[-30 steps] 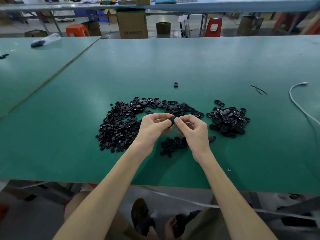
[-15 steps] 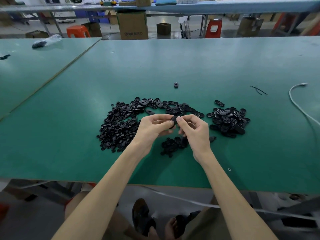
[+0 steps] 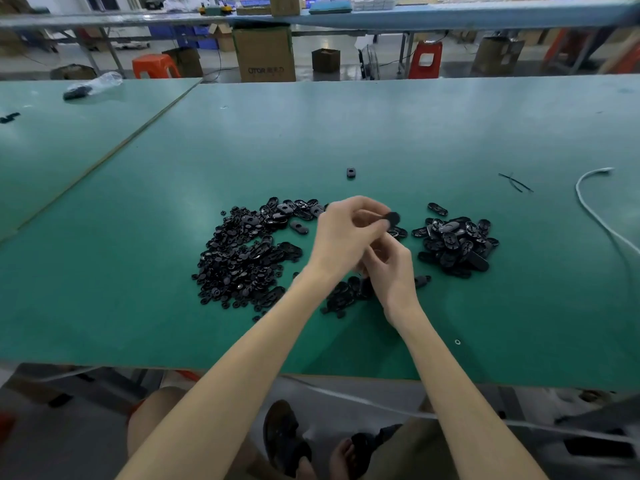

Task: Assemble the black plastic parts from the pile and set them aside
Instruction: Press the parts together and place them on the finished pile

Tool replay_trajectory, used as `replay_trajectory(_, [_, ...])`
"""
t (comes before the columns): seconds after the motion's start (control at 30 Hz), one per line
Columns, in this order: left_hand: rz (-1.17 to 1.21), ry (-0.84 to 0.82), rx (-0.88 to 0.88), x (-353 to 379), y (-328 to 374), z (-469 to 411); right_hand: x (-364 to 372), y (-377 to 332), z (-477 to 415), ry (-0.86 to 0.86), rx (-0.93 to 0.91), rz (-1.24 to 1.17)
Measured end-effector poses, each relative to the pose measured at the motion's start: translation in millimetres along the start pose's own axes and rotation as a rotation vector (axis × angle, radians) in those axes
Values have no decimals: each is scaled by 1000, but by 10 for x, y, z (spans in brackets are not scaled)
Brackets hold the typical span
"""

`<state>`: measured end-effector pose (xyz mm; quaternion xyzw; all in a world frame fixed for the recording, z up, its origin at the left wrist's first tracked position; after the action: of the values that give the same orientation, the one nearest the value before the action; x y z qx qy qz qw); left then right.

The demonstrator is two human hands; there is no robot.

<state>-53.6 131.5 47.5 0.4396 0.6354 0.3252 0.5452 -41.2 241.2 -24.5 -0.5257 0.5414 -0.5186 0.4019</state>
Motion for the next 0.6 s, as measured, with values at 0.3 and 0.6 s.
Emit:
replay_trajectory(0.3, [-93, -157, 50, 770, 444, -181, 1, 28, 52, -37, 93, -164])
replay_trajectory(0.6, [-318, 54, -16, 41, -146, -217, 6, -30, 29, -19, -1, 16])
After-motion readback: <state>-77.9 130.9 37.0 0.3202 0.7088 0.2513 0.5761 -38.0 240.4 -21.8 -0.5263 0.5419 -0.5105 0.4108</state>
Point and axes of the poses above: each hand's wrist, its own z-axis away from the middle knuckle, its own x-axis out of the palm, y = z × x, the point moved 8 cm from there along -z, towards the middle knuckle, and after that the axes turned 8 degrees about -z, right-handed, at the moved point
